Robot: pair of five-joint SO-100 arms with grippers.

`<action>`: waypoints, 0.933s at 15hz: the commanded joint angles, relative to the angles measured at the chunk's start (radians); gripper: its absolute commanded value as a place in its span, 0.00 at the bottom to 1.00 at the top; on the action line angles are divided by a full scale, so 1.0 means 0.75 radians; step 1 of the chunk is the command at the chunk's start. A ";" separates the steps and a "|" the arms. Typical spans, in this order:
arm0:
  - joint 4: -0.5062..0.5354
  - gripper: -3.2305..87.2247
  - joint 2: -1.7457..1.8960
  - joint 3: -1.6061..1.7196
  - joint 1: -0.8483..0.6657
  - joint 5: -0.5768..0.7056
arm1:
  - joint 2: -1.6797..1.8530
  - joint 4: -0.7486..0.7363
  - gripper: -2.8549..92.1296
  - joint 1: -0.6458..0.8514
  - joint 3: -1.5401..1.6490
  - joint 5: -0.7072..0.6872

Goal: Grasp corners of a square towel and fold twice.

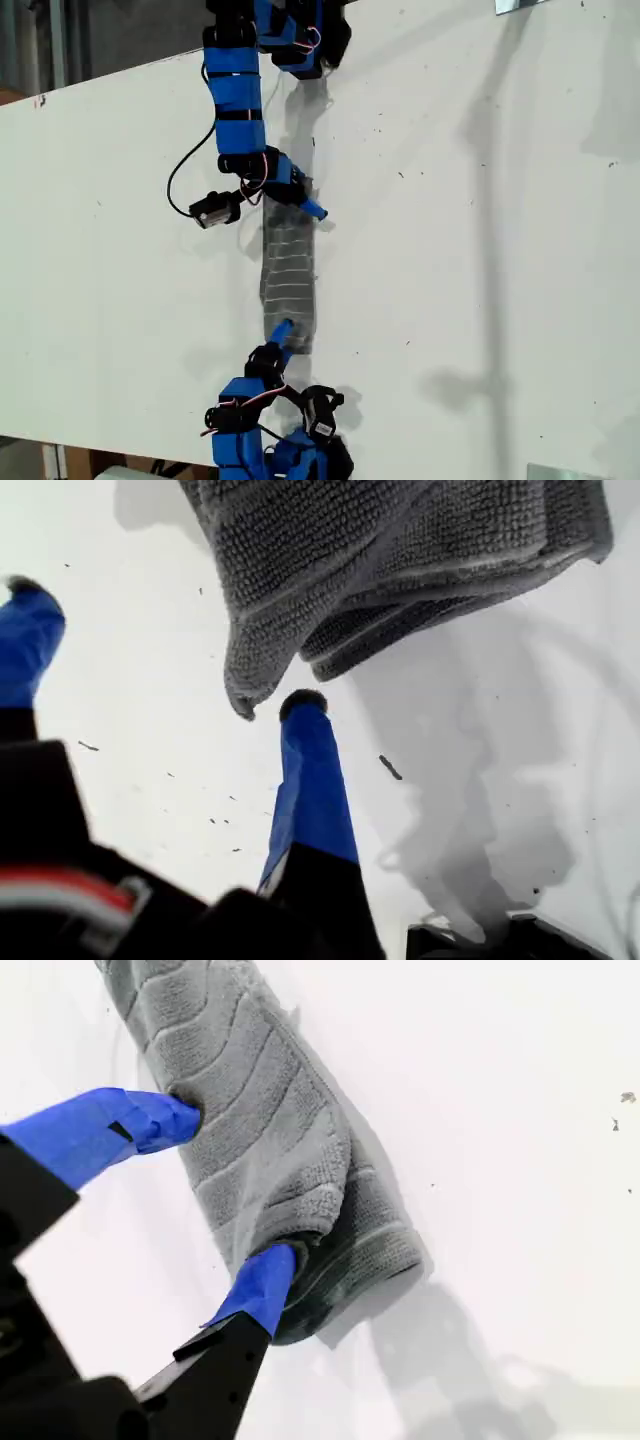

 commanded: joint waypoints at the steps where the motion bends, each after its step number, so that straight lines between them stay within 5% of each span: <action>1: 0.133 0.31 0.108 -0.133 -0.041 0.037 | 0.233 0.055 0.53 0.074 0.000 -0.027; 4: 0.182 0.29 0.342 0.065 -0.225 0.067 | 0.274 0.000 0.54 0.256 0.153 -0.112; 8: 0.010 0.28 0.669 0.581 -0.446 0.025 | -0.078 -0.198 0.55 0.366 0.192 -0.157; 10: 0.123 0.27 1.117 0.789 -0.489 -0.012 | -0.268 -0.223 0.54 0.401 0.119 -0.178; 13: 0.245 0.27 1.577 0.980 -0.442 -0.078 | -0.366 -0.164 0.35 0.395 0.094 -0.143; 14: 0.243 0.27 1.597 1.019 -0.460 -0.080 | -0.323 -0.155 0.10 0.397 0.172 -0.098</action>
